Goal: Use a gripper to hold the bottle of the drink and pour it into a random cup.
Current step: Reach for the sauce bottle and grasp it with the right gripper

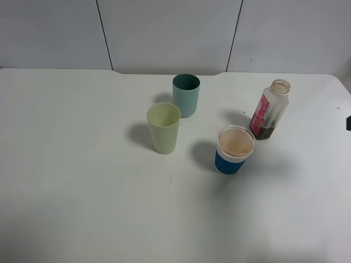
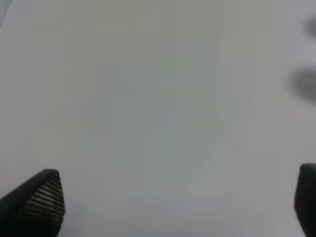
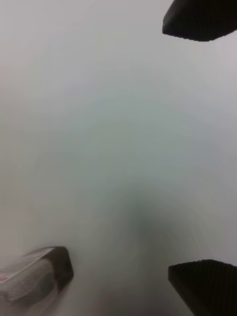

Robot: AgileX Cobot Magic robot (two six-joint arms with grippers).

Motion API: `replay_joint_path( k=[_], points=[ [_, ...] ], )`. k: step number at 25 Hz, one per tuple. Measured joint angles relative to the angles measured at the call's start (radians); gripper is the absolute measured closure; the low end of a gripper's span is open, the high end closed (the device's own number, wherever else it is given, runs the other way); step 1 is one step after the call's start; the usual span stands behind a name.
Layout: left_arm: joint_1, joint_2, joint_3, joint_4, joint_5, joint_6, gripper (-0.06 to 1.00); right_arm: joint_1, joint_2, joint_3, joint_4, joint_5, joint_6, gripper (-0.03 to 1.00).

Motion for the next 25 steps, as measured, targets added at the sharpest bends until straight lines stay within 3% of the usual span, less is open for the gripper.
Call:
replay_joint_path(
  k=[6, 16, 25],
  points=[
    [0.000, 0.000, 0.000, 0.000, 0.000, 0.000, 0.02, 0.095, 0.165, 0.000, -0.009, -0.122, 0.047, 0.00],
    [0.000, 0.000, 0.000, 0.000, 0.000, 0.000, 0.02, 0.106, 0.386, 0.002, -0.098, -0.299, 0.136, -0.03],
    [0.000, 0.000, 0.000, 0.000, 0.000, 0.000, 0.02, 0.106, 0.536, 0.103, -0.133, -0.617, 0.136, -0.03]
  ],
)
